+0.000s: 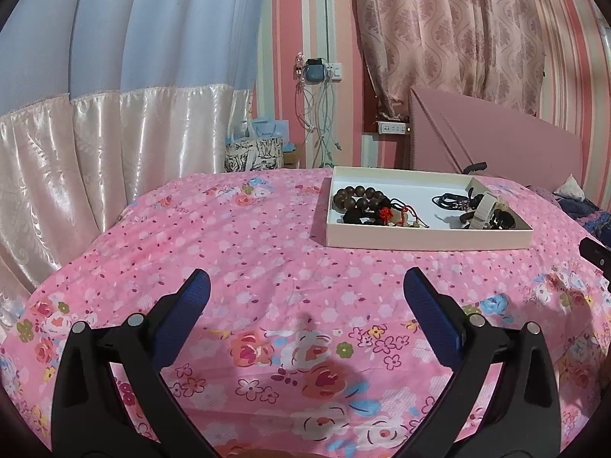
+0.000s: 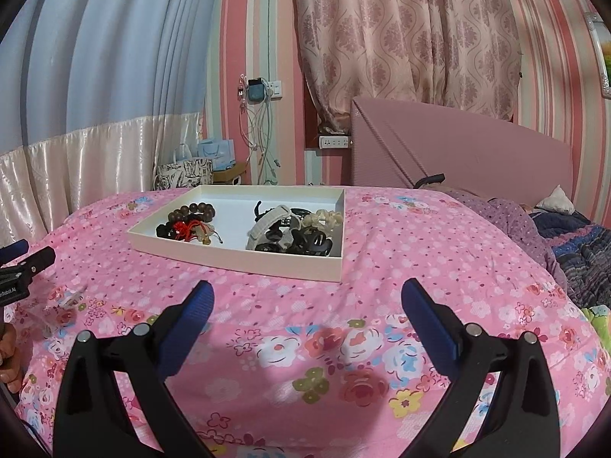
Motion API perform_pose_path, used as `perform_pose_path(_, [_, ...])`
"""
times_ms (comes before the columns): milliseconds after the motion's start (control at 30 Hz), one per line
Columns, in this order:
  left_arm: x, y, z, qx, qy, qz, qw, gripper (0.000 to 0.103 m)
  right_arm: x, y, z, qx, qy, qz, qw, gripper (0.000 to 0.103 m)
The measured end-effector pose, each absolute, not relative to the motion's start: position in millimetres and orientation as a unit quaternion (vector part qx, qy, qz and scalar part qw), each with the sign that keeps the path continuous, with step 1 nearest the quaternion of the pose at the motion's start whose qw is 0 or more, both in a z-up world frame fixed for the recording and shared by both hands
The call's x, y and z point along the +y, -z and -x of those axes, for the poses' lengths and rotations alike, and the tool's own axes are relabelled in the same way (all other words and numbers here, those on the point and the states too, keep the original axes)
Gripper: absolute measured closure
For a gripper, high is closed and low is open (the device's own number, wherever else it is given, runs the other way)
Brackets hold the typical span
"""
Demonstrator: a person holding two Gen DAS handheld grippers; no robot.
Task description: Organize jewelry
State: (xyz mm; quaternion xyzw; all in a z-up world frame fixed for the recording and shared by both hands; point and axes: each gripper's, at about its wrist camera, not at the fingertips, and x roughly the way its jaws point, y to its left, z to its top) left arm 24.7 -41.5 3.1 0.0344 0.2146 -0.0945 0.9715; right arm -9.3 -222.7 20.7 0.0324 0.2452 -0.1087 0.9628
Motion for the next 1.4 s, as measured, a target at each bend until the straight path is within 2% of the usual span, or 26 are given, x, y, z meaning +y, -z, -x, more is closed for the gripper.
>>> perform_pose_path(1400, [-42.8,0.0,-25.5,0.216,0.095,-0.032,0.971,0.003,-230.9,-17.7,13.3,0.242,0.118,-0.047,0.962,0.004])
